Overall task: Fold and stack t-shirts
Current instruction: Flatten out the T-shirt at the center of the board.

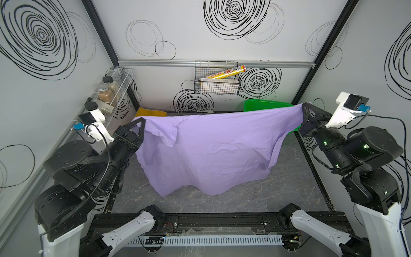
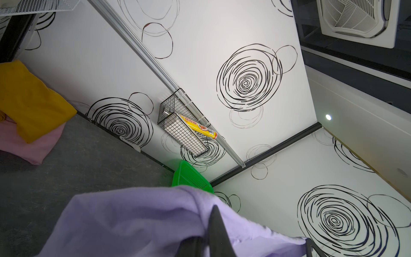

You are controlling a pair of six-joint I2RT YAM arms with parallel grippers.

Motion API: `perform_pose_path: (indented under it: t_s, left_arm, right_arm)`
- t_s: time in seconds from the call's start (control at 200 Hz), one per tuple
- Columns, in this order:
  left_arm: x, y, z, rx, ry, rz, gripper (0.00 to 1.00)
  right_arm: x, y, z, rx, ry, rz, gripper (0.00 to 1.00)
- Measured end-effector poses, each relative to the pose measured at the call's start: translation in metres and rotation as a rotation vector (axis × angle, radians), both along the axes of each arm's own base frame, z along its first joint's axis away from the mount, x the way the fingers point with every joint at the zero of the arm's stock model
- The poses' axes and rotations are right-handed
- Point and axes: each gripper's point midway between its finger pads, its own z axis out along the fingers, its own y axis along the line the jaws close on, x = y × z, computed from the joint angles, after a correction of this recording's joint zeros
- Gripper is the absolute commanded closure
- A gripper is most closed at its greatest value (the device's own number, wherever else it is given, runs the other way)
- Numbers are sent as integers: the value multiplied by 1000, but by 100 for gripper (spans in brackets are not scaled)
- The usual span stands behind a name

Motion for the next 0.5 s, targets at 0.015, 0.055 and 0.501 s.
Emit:
perform_pose_path:
  t_s: [0.015,0.055,0.501]
  left_arm:
    - [-1,0,0,-2,-3,-3,100]
    - [-3,-1,1,-8,-13,-16,100]
    - [-32,-10,48,-99,-158,-148,100]
  right_arm:
    - [-1,0,1,1,-3,4,100]
    - [-8,-1,4,5,-16,19,100]
    - [-51,-4,9,-24,4,125,100]
